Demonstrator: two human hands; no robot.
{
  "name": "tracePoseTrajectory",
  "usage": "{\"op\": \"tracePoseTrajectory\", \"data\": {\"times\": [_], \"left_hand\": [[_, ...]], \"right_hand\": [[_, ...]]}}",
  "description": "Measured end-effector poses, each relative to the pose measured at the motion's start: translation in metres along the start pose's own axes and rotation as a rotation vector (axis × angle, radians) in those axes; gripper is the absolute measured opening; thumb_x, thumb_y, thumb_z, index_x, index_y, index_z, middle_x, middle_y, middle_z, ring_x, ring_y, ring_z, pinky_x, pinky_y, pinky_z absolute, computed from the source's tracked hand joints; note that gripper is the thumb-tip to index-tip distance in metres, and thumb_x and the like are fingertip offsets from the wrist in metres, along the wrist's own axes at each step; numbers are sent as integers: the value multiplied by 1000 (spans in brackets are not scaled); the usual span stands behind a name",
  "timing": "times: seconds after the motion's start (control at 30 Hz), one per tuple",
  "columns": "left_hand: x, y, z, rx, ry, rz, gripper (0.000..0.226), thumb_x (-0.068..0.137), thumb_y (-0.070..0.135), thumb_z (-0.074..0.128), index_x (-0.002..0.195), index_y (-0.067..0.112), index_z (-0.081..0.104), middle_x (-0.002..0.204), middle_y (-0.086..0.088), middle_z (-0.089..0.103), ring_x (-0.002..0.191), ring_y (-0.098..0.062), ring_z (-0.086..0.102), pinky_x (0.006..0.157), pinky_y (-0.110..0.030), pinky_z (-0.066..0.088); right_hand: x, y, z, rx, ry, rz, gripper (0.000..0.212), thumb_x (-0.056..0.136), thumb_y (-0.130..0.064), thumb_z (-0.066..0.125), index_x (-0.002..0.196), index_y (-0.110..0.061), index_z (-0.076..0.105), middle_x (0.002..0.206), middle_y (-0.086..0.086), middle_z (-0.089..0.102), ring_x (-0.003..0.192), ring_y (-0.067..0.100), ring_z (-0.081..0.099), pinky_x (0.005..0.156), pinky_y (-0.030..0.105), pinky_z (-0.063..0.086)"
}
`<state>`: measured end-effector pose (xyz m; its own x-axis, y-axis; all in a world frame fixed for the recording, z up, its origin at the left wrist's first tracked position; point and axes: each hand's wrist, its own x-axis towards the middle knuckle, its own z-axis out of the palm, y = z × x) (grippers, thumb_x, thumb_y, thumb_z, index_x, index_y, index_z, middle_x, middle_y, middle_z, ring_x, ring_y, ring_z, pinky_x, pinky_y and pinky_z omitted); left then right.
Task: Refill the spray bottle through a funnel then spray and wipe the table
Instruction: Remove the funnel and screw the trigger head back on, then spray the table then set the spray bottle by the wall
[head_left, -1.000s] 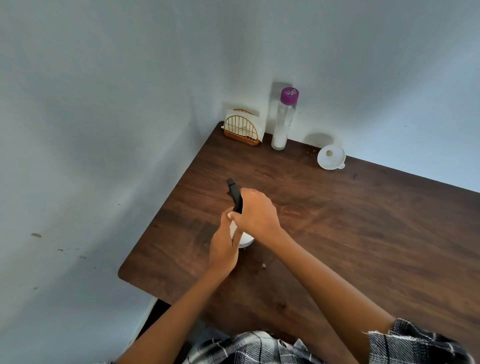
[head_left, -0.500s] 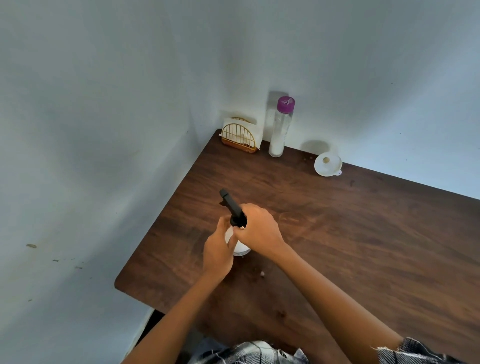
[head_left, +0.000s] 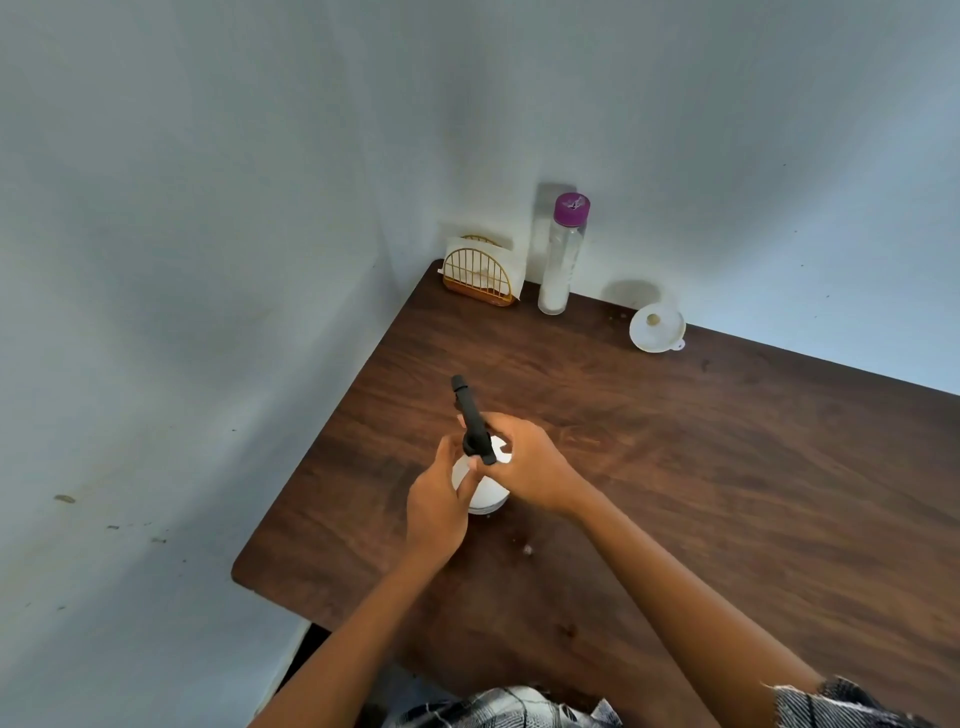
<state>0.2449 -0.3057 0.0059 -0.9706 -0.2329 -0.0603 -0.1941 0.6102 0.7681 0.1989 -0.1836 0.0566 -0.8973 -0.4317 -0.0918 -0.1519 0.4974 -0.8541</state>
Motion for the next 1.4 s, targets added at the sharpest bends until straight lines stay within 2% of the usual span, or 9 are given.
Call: {"op": "tracePoseTrajectory", "data": {"times": [0.2,0.43,0.67,0.87,1.07,1.13,1.2,1.3,1.4], "left_hand": [[0,1,-1,-1,16,41,38,91,38,51,126,24,48,105,1,69,96,-17,65,77,-16,42],[1,1,-1,30,20,18,38,91,36,51,127,22,49,113,-2,67,102,-21,64,86,-21,44],[0,3,-3,41,18,7,38,90,34,53,125,21,50,112,-2,67,102,-22,64,87,-23,46],[-1,-4,-2,1,-50,46,31,87,34,59,108,12,61,101,-4,69,93,-16,63,76,-22,47],[-27,0,8,-147,-235,102,40,82,47,58,116,25,57,103,13,60,94,2,52,85,-20,45],[-41,0,17,-218,-339,99,55,73,68,52,115,33,53,107,16,59,100,2,51,87,-22,43],[-58,2,29,-263,-482,35,65,60,81,49,112,42,45,109,23,51,107,2,46,92,-23,39],[-82,6,52,-369,-598,-55,42,72,67,58,106,49,40,117,22,47,115,0,45,99,-22,37],[-95,24,63,-431,-641,-41,18,88,48,52,101,57,44,118,24,49,109,12,45,94,-13,35]], "right_hand": [[2,6,19,-38,252,79,27,76,-18,75,102,-15,69,101,-5,71,96,12,61,87,35,51],[8,8,6,-93,65,60,35,75,-32,75,103,-17,62,106,-4,66,100,15,58,90,40,49],[0,10,25,-232,282,15,21,82,-30,68,97,-16,63,99,-6,67,93,12,56,84,33,41],[0,8,29,-22,326,96,63,69,-59,72,112,-26,39,105,-7,49,94,9,50,74,19,46],[-20,9,30,361,275,179,50,80,-45,67,124,-28,49,120,-11,56,113,10,55,95,30,49],[-35,11,25,492,323,195,32,87,-30,64,117,-24,58,112,-3,65,108,13,61,91,26,51],[-52,12,15,570,374,183,17,89,-24,60,101,-15,69,98,7,71,99,22,65,89,34,53],[-73,16,3,573,343,191,26,89,-27,57,90,-5,71,88,16,69,90,37,63,84,45,51],[-87,24,-9,491,312,209,32,90,-31,55,84,-3,69,84,15,69,85,36,62,78,42,50]]}}
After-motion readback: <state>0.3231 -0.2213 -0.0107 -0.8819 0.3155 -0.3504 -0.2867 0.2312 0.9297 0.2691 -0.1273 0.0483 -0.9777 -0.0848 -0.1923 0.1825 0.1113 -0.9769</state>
